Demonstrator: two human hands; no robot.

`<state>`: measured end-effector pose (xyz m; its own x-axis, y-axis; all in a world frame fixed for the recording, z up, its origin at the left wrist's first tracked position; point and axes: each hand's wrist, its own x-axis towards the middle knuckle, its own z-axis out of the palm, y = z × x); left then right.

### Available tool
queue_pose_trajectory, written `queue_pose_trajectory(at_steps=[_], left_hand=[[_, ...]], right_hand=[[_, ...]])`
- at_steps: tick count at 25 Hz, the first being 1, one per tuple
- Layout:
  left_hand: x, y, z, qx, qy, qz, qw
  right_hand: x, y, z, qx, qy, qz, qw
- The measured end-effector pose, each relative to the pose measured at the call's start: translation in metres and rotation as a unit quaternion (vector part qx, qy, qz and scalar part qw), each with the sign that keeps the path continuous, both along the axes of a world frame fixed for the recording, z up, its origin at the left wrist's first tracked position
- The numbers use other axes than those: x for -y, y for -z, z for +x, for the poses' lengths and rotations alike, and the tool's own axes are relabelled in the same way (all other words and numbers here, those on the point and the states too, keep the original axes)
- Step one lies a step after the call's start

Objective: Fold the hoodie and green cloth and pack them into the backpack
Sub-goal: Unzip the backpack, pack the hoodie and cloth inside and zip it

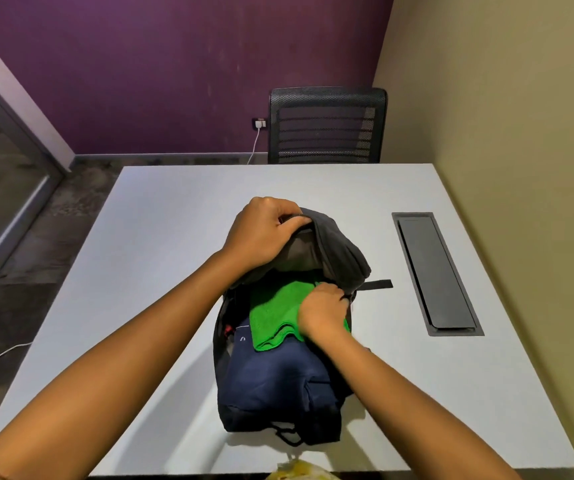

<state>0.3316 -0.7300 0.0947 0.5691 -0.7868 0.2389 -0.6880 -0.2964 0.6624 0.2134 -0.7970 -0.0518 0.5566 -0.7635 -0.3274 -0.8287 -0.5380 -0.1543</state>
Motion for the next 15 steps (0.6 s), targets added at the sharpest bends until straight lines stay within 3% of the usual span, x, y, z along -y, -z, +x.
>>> queue_pose_trajectory(at_steps=[2,4,8,11,13,14,15], left_hand=[[0.003,-0.003,0.0,0.009,0.002,0.003,1.0],[0.004,-0.009,-0.001,0.028,0.002,0.011,1.0],[0.008,-0.017,-0.01,0.12,-0.014,0.022,0.992],[0.013,-0.012,-0.023,0.113,-0.011,0.012,0.993],[0.011,-0.008,-0.02,0.114,-0.042,0.027,0.992],[0.008,-0.006,-0.017,0.116,-0.077,0.038,0.99],[0.005,-0.005,-0.015,0.118,-0.119,0.044,0.985]], right_hand=[[-0.031,-0.005,0.003,0.046,-0.104,-0.037,0.993],[-0.044,0.002,0.001,0.023,-0.198,0.033,0.979],[-0.046,0.029,-0.014,-0.049,-0.225,0.055,0.972],[-0.044,0.023,-0.019,-0.022,-0.217,0.082,0.972],[-0.035,0.002,-0.018,0.141,-0.107,0.238,0.955],[-0.029,-0.009,-0.015,0.277,0.01,0.332,0.902],[-0.023,-0.019,-0.011,0.388,0.118,0.401,0.822]])
